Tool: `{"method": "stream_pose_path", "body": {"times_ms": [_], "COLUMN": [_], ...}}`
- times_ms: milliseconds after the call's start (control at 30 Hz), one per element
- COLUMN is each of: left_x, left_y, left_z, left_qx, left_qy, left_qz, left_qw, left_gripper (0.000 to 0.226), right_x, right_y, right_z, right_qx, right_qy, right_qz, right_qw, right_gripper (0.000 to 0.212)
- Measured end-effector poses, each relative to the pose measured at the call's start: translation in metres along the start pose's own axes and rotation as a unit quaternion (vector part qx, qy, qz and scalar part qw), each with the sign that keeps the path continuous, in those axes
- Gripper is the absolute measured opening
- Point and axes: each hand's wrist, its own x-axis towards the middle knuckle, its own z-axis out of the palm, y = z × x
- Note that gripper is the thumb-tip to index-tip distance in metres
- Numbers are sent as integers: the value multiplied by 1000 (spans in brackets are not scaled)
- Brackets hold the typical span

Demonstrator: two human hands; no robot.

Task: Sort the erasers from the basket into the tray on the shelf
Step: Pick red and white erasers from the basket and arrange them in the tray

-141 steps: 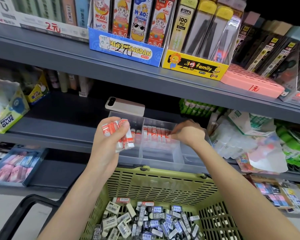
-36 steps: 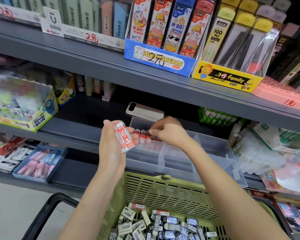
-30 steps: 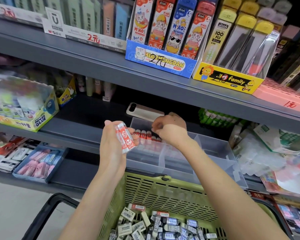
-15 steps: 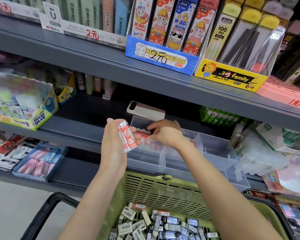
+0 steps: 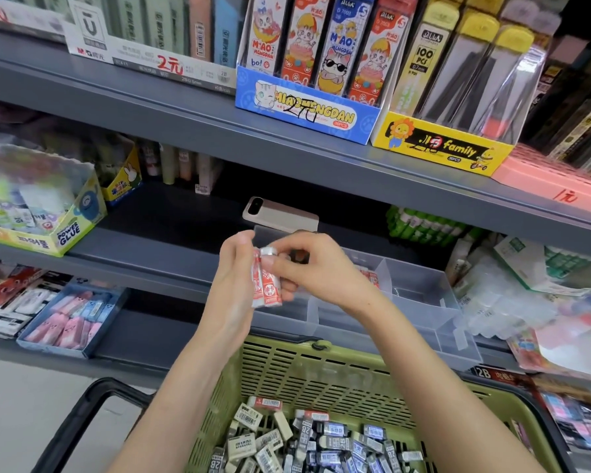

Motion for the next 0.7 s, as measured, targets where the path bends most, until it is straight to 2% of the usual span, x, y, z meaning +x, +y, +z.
{"method": "stream_pose_path", "body": {"times_ms": [67, 167, 233, 300, 433, 533, 700], "left_x": [-1, -3, -3, -3, -3, -4, -3], "left_y": [-2, 0, 0, -1, -1, -1, -1], "left_z": [2, 3, 3, 4, 6, 7, 6], "left_qx": [8, -8, 1, 11, 22, 22, 1], "left_qy": [-17, -18, -11, -6, -7, -13, -22], "left_qz": [13, 27, 33, 31, 23, 26, 13], "left_qw": [1000, 999, 999, 999, 999, 999, 1000], "left_gripper": [34, 45, 47, 40, 37, 39, 40], "right_x": [-6, -13, -15, -13, 0, 9, 9], "right_y": [6, 28, 49, 69, 86, 87, 87], "right_z": [-7, -30, -47, -57, -52, -41, -30], "right_qx": [113, 245, 229, 157, 8, -53, 2], "right_qy": [47, 178, 263, 311, 286, 238, 205], "right_qz": [31, 111, 158, 196, 256, 270, 274], "right_qw": [992, 947, 924, 917, 923, 932, 940], "right_gripper": [7, 13, 6, 15, 23, 22, 10]}}
